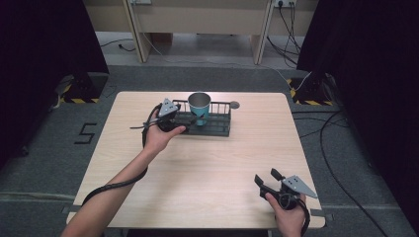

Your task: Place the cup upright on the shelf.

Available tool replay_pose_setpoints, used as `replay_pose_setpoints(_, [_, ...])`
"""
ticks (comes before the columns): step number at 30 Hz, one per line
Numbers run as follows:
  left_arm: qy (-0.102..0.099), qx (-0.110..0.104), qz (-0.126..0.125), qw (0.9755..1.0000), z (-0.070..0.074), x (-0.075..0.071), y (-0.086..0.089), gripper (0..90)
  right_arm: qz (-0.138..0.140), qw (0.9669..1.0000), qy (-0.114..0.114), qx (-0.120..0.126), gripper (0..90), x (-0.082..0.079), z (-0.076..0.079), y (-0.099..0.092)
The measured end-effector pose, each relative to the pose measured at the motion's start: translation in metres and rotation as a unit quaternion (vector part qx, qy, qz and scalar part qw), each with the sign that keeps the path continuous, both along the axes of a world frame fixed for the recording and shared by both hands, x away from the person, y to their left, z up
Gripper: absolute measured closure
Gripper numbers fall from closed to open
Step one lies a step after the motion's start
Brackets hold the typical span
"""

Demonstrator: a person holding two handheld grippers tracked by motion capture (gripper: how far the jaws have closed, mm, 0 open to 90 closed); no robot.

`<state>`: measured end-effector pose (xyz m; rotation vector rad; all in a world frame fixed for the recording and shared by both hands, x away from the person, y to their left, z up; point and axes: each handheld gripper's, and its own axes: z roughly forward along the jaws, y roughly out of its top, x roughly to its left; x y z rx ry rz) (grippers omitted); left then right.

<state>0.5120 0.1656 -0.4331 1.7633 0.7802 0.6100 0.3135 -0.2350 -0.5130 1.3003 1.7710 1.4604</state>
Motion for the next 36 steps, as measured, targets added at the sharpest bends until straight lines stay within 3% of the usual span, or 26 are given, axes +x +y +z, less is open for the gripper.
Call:
replay_pose_setpoints(21, [-0.009, 0.001, 0.007, 0.9999, 0.002, -0.031, 0.036, 14.4, -0.001, 1.0000, 0.001, 0.000, 27.2, 0.000, 0.000, 0.000])
replay_pose_setpoints(36, [-0.009, -0.001, 0.019, 0.9998, -0.011, -0.060, 0.058, 14.3, 0.001, 1.0000, 0.002, -0.002, 27.1, 0.000, 0.000, 0.000])
